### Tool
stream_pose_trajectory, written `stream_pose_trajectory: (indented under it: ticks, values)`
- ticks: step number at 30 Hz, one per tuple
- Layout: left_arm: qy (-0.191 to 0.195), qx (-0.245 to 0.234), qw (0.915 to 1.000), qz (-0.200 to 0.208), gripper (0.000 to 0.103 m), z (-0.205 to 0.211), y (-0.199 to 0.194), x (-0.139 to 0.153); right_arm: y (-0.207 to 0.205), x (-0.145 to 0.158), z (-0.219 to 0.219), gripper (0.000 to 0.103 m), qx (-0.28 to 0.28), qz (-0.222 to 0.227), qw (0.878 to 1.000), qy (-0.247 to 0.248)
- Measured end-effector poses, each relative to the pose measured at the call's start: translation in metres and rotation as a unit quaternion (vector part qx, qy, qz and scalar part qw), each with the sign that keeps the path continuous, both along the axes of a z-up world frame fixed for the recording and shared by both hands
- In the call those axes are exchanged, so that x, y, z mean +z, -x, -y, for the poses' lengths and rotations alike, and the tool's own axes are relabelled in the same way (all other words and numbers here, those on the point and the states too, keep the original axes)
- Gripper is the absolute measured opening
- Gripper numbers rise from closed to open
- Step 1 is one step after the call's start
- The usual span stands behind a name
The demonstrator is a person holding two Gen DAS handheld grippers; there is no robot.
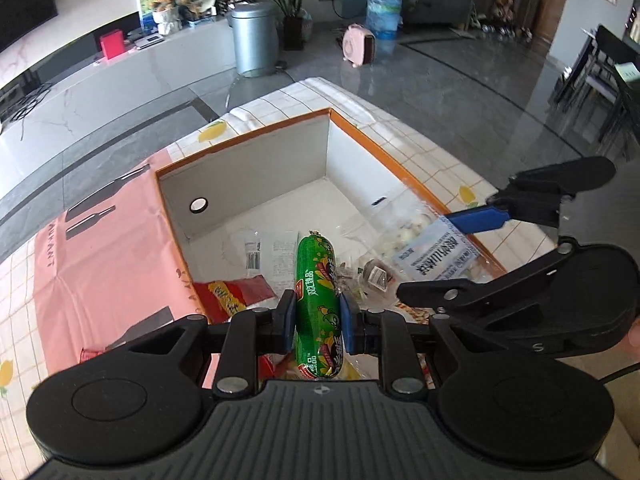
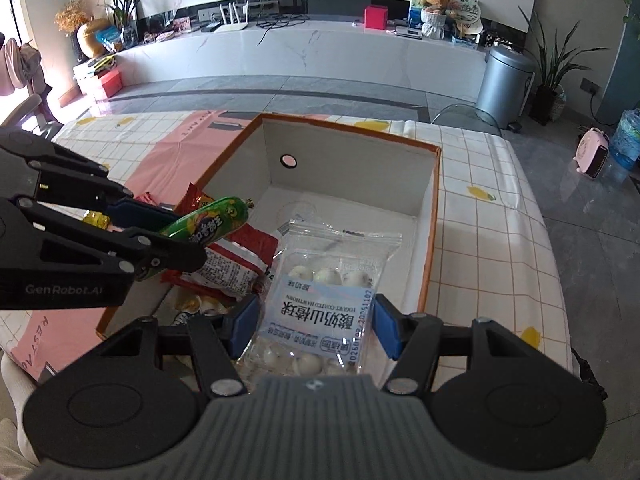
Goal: Organize snacks
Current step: 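Carry the green sausage and white-ball packet over the orange box, then open both tools to drop the sausage and packet into the box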
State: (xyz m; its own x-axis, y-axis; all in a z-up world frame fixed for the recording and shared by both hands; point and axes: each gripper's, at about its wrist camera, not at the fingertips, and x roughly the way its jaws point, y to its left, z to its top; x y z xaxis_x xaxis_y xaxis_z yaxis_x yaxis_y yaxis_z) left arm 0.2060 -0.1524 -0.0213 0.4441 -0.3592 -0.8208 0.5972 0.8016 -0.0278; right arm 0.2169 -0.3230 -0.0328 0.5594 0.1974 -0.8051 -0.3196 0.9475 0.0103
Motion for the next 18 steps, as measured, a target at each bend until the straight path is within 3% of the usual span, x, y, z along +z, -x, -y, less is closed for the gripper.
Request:
stream_pose_trajectory:
  ticks: [6, 18]
  values:
    - [-0.02, -0.01, 0.9997, -0.014, 0.025, 0.011, -0.033, -0.015, -0.039, -0.022, -0.013, 0.059, 0.044, -0.018, 0.998, 0.044]
    - [-0.066, -0.014, 0.9965, -0.05, 0.025, 0.023, -0.086, -0.045, -0.104, -0.053, -0.024, 0.059, 0.076, -0.049, 0.991, 0.094]
